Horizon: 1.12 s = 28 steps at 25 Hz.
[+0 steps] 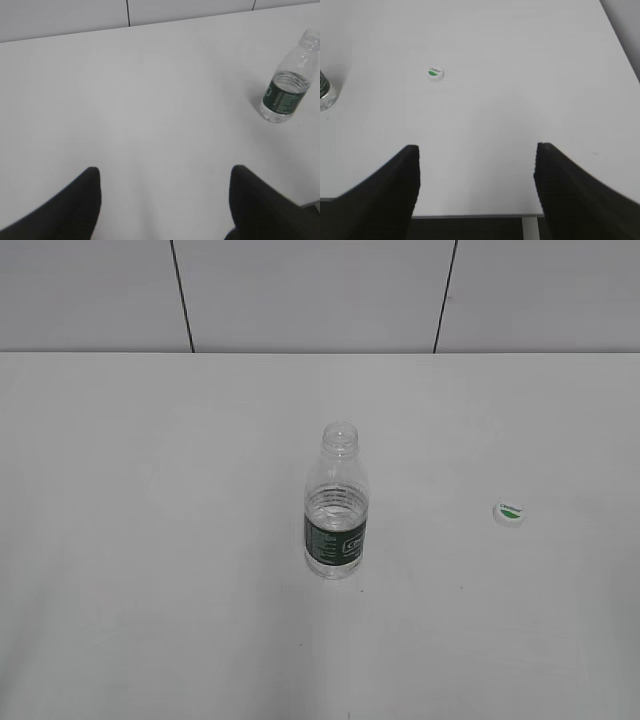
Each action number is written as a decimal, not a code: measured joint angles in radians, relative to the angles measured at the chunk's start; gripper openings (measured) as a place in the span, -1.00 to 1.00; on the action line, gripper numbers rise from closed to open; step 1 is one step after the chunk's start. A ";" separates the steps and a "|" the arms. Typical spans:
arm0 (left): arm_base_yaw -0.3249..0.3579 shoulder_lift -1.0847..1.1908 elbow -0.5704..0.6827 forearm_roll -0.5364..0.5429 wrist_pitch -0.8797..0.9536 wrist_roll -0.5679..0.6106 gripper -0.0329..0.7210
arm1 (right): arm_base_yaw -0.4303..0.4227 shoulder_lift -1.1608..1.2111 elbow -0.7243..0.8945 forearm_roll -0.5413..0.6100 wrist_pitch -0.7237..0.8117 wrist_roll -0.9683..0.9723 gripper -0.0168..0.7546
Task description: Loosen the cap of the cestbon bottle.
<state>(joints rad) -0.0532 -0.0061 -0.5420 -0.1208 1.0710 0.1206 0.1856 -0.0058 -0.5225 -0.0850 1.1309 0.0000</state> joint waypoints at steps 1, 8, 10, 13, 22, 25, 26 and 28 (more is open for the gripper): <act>0.000 0.000 0.004 -0.002 -0.005 0.000 0.36 | 0.000 0.000 0.010 -0.006 -0.016 0.000 0.47; 0.000 0.000 0.006 -0.003 -0.013 0.000 0.36 | 0.000 0.000 0.018 -0.006 -0.033 0.000 0.47; 0.000 0.000 0.006 -0.003 -0.013 0.000 0.36 | 0.000 0.000 0.018 -0.006 -0.033 0.000 0.47; 0.000 0.000 0.007 -0.003 -0.015 0.000 0.36 | 0.000 0.000 0.018 -0.006 -0.033 0.000 0.47; 0.080 0.000 0.008 -0.005 -0.015 0.000 0.36 | -0.120 0.000 0.018 -0.002 -0.034 0.000 0.47; 0.096 0.000 0.008 -0.005 -0.016 0.000 0.36 | -0.147 0.000 0.018 -0.002 -0.034 0.000 0.47; 0.096 0.000 0.008 -0.005 -0.016 0.000 0.36 | -0.147 0.000 0.018 -0.002 -0.034 0.000 0.47; 0.096 0.000 0.008 -0.005 -0.016 0.000 0.36 | -0.147 0.000 0.018 -0.002 -0.034 0.000 0.47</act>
<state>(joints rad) 0.0431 -0.0061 -0.5337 -0.1257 1.0548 0.1206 0.0390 -0.0058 -0.5041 -0.0866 1.0971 0.0000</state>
